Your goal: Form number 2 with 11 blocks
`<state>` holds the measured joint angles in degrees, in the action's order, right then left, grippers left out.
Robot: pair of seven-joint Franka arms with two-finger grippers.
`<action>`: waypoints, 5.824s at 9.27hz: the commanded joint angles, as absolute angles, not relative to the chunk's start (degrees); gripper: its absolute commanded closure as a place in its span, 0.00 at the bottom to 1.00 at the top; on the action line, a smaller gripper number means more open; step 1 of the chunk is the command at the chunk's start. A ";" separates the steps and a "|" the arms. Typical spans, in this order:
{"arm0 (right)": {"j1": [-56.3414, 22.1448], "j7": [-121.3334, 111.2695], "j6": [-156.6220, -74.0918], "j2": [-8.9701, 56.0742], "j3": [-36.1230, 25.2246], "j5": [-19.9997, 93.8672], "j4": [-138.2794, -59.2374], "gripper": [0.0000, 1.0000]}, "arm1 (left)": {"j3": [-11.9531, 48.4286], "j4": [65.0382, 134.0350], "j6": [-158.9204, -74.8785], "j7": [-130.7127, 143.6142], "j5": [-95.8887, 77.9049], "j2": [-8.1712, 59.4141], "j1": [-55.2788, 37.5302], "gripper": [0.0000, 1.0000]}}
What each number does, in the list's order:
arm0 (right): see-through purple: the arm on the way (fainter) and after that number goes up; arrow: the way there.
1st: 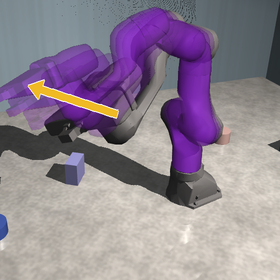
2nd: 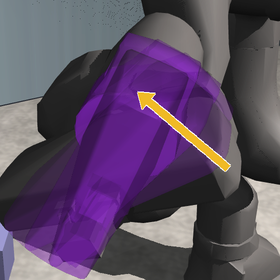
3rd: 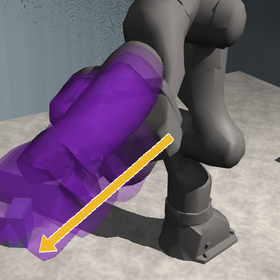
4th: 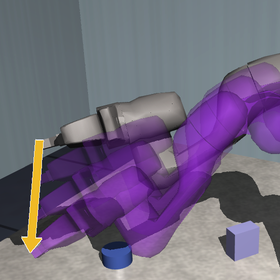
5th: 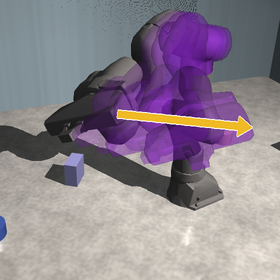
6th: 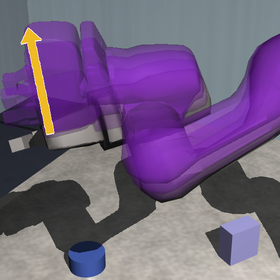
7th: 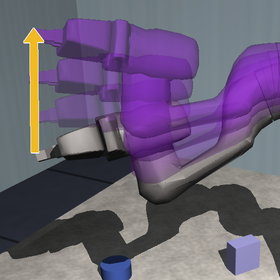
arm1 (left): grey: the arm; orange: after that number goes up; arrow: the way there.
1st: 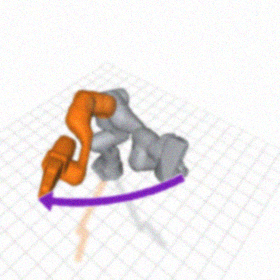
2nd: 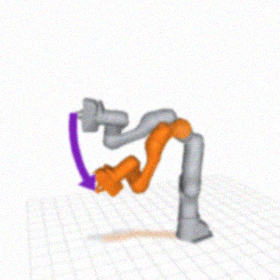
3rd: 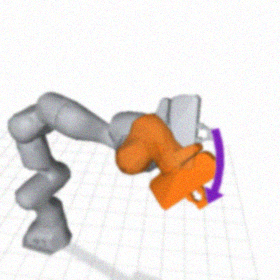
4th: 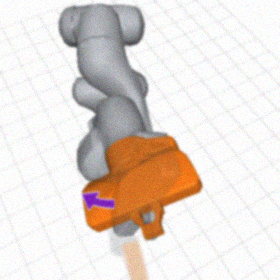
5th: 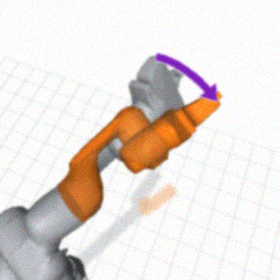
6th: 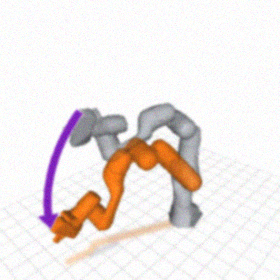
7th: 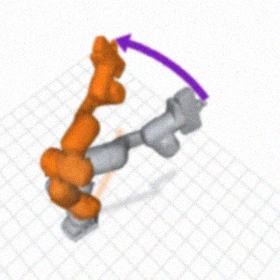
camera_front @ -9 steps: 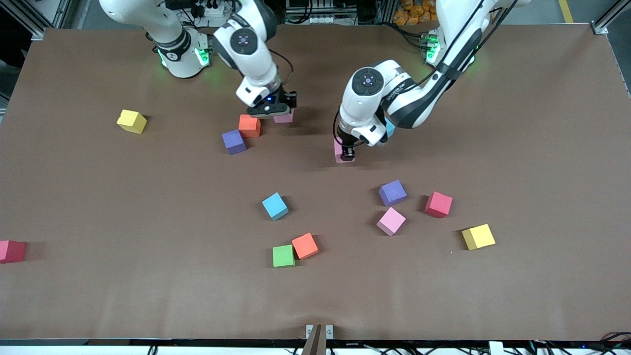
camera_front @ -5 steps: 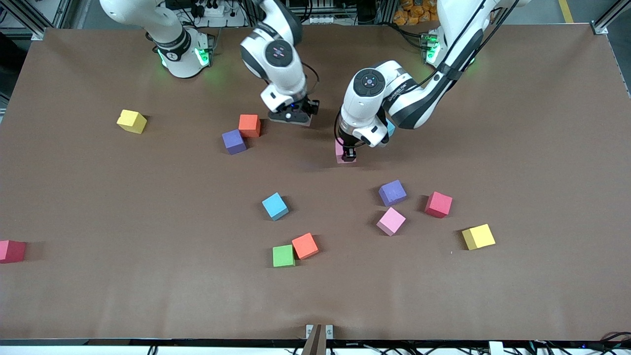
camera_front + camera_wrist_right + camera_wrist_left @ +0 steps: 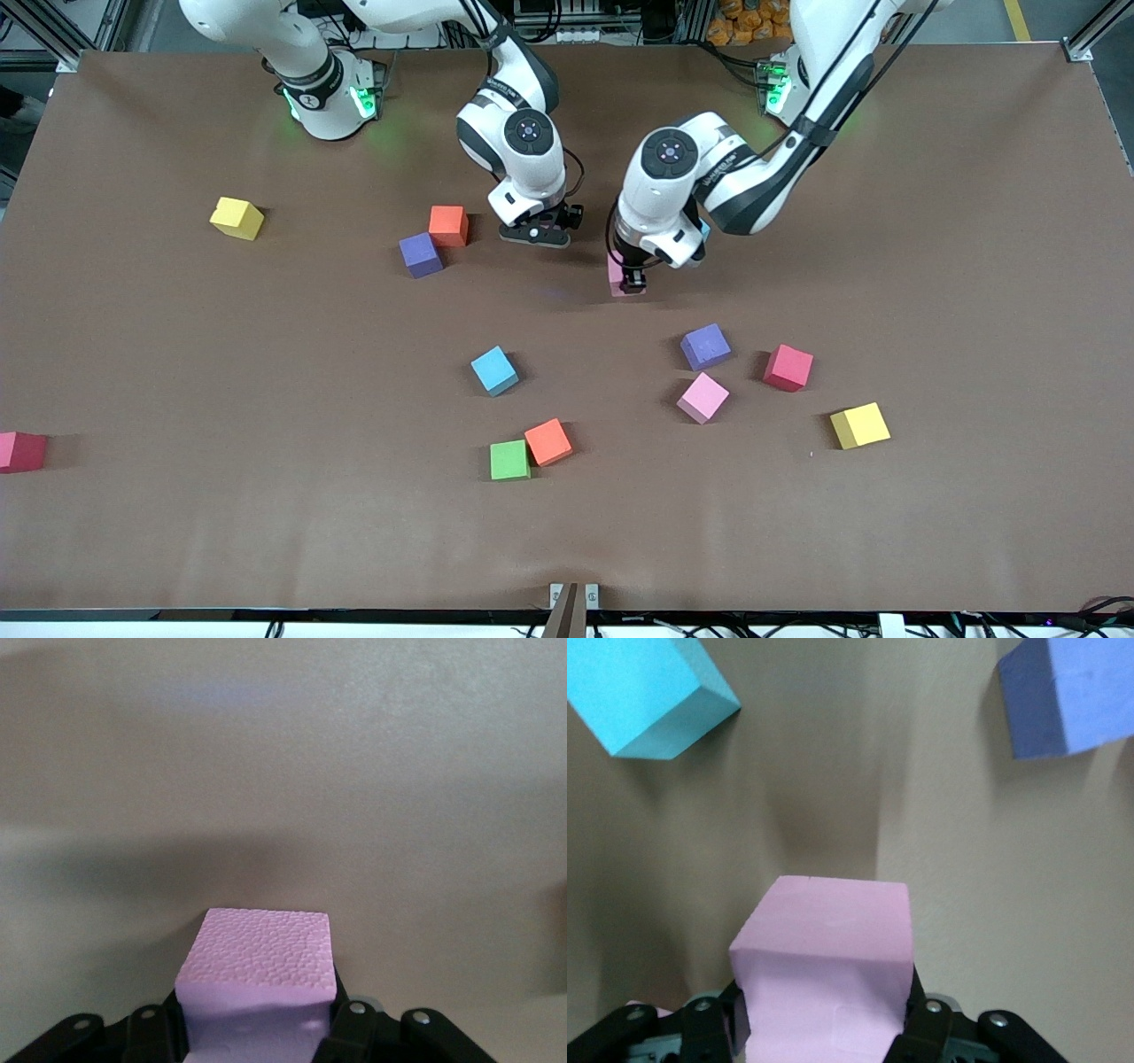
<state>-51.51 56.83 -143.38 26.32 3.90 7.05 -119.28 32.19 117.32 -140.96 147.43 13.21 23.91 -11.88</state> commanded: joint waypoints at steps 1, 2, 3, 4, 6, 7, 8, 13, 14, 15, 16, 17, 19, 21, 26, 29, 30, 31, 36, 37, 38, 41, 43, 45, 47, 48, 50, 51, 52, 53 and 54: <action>-52.03 53.54 -144.14 27.33 3.69 6.15 -119.18 1.00 | 32.96 118.74 -140.10 146.95 13.10 21.62 -10.28 1.00; -52.03 51.00 -144.14 27.33 3.69 6.15 -119.27 1.00 | 32.96 118.74 -140.10 146.95 13.10 21.62 -9.67 1.00; -52.03 49.41 -144.14 27.33 3.78 6.24 -119.35 1.00 | 32.96 118.65 -140.10 147.04 12.92 21.45 -9.58 1.00; -52.03 49.31 -144.23 27.33 3.78 6.24 -119.36 1.00 | 32.96 118.65 -140.10 147.13 12.92 21.53 -9.67 1.00; -51.94 49.22 -144.58 27.25 3.69 6.24 -119.35 0.59 | 32.96 118.65 -140.10 147.39 12.92 21.53 -9.67 1.00; -51.77 49.31 -144.15 27.07 3.69 6.24 -119.36 0.59 | 33.05 118.57 -140.10 147.39 12.92 21.62 -9.75 1.00; -51.77 49.39 -144.05 26.90 3.69 6.24 -119.36 0.44 | 33.13 118.65 -140.10 147.39 12.83 21.62 -9.76 1.00; -50.72 50.79 -140.45 24.26 3.34 6.68 -119.27 0.03 | 33.13 118.65 -140.10 147.57 12.83 21.62 -9.67 1.00; -50.63 51.24 -140.45 23.47 3.34 6.68 -119.18 0.03 | 33.13 118.65 -140.10 147.66 12.75 21.62 -9.67 1.00; -50.36 50.89 -139.58 22.42 3.34 6.77 -118.92 0.03 | 33.22 118.74 -140.10 148.53 12.48 21.88 -9.75 1.00; -50.10 50.54 -137.48 21.28 3.25 6.77 -118.31 0.03 | 33.74 118.91 -140.10 149.23 12.48 22.23 -10.28 1.00; -49.58 50.19 -134.94 20.14 2.99 6.68 -117.26 0.03 | 34.88 119.96 -140.18 149.50 12.31 22.15 -10.11 1.00; -48.69 46.79 -127.66 19.25 1.24 6.77 -113.22 0.03 | 35.95 120.67 -140.71 150.55 12.13 22.76 -10.28 1.00; -48.69 38.55 -122.18 18.02 -3.05 8.60 -111.45 0.03 | 37.61 121.37 -141.24 152.39 11.87 23.99 -10.55 1.00; -48.69 29.00 -120.66 12.15 -9.83 8.44 -119.77 0.04 | 38.67 124.53 -150.18 157.42 12.56 25.93 -14.24 1.00; -48.69 28.04 -129.89 7.91 -10.37 8.35 -131.03 0.04 | 39.19 127.61 -154.07 153.64 13.36 26.10 -15.64 1.00; -48.78 27.95 -130.42 7.13 -12.02 8.44 -133.57 0.04 | 39.29 127.79 -154.25 152.68 13.45 26.71 -15.64 1.00; -48.78 28.04 -131.56 4.68 -12.21 8.44 -136.99 0.04 | 39.29 127.79 -154.60 151.01 13.45 27.15 -15.64 1.00; -49.13 28.13 -144.32 2.55 -12.74 12.38 -147.92 0.04 | 39.29 127.00 -156.71 147.48 13.27 29.35 -15.82 1.00; -49.48 28.13 -144.66 2.64 -12.66 13.26 -148.18 0.04 | 39.29 126.57 -156.71 147.57 13.27 29.79 -15.82 1.00; -49.92 28.12 -144.75 2.72 -12.57 14.92 -148.18 0.04 | 39.29 126.13 -156.71 147.57 13.18 30.23 -15.82 1.00; -50.71 28.12 -144.84 2.81 -12.48 15.21 -148.18 0.04 | 39.29 123.67 -156.53 148.01 13.01 32.69 -16.00 1.00; -51.24 28.12 -146.25 3.51 -12.13 15.21 -148.18 0.04 | 39.20 123.49 -156.53 148.01 12.92 32.96 -16.08 1.00; -51.24 28.04 -146.34 3.86 -12.13 15.21 -148.18 0.04 | 39.29 123.49 -156.53 148.01 12.83 33.48 -16.35 1.00; -51.42 27.95 -148.00 5.35 -12.13 15.21 -148.27 0.04 | 39.29 123.49 -156.53 148.10 12.66 33.66 -16.52 1.00; -51.68 27.95 -148.70 5.97 -12.04 15.21 -148.27 0.04 | 39.20 123.49 -156.53 148.97 12.57 34.01 -16.78 1.00; -51.86 27.95 -148.80 6.59 -11.34 15.21 -148.18 0.04 | 39.20 123.57 -156.45 149.24 12.57 34.10 -16.79 1.00; -51.86 28.04 -149.76 7.20 -11.34 15.21 -148.18 0.05 | 39.20 123.57 -156.45 148.80 12.66 34.19 -16.79 0.90; -51.86 28.04 -149.94 7.64 -11.25 15.21 -148.18 0.12 | 39.20 123.31 -156.18 149.06 13.09 34.45 -17.05 0.20; -51.86 28.04 -149.85 7.65 -11.25 15.21 -148.18 0.29 | 39.11 123.05 -154.70 149.24 13.01 34.37 -18.36 0.20; -51.86 28.04 -149.85 7.73 -11.25 15.21 -148.18 0.50 | 39.11 122.52 -152.51 149.24 12.92 34.19 -18.28 0.20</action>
<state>-51.14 28.68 -148.87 7.72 -11.11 13.81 -147.64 38.93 124.01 -155.11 148.54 12.82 33.55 -17.55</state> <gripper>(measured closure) 0.123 0.194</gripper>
